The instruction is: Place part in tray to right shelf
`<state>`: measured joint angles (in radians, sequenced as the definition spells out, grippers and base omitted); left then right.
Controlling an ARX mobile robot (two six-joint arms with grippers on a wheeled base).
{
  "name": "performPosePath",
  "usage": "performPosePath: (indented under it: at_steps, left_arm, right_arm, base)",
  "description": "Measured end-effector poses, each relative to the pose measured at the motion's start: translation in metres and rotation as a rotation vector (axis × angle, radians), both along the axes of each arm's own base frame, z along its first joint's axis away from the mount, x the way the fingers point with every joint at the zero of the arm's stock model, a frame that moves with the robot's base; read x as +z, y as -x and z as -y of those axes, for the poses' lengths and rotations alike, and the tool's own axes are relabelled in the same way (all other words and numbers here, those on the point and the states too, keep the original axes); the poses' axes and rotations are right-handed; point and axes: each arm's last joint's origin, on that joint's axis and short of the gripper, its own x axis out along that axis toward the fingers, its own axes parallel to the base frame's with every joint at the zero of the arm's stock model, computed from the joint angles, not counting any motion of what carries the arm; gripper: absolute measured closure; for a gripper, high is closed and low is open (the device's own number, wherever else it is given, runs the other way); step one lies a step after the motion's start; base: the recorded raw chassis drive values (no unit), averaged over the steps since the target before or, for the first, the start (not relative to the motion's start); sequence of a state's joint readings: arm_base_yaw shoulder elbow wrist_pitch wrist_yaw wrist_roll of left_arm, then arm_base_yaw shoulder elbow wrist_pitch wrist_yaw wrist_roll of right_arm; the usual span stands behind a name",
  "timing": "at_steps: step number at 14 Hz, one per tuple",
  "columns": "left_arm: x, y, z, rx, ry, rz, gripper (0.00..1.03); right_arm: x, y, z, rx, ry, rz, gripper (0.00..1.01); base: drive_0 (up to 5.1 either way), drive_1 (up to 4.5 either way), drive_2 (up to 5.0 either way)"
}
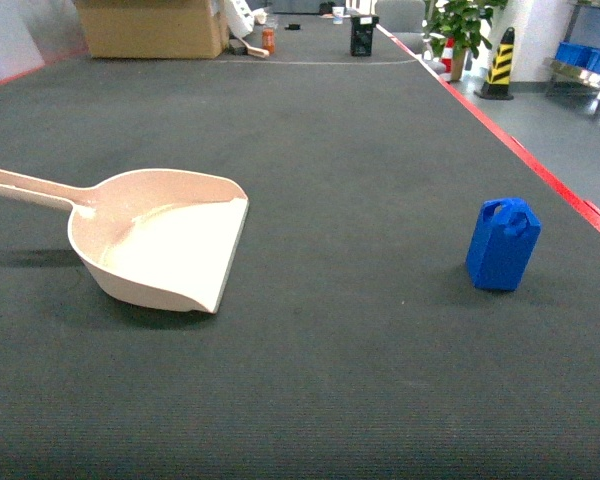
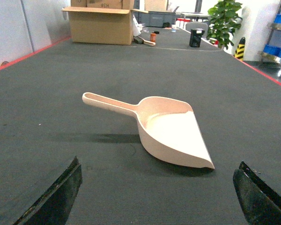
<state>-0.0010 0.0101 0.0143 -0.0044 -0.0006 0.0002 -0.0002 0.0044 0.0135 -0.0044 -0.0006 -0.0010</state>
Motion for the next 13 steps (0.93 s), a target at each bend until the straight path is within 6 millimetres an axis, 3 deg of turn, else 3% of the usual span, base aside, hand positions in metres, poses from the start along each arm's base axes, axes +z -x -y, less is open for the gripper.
performPosePath:
  at_steps: [10,11,13]
  left_arm:
    - [0.0,0.0,0.0,0.0,0.0,0.0,0.05]
    - [-0.003,0.0,0.001,0.024,0.051,-0.098,0.05]
    - [-0.002,-0.019,-0.005,0.039,0.348,-0.201,0.05]
  right_arm:
    - [0.0,0.0,0.0,0.0,0.0,0.0,0.03]
    - [0.0,0.0,0.0,0.0,0.0,0.0,0.03]
    - [0.0,0.0,0.0,0.0,0.0,0.001,0.03]
  base:
    - [0.0,0.0,0.0]
    - [0.0,0.0,0.0]
    - [0.0,0.0,0.0]
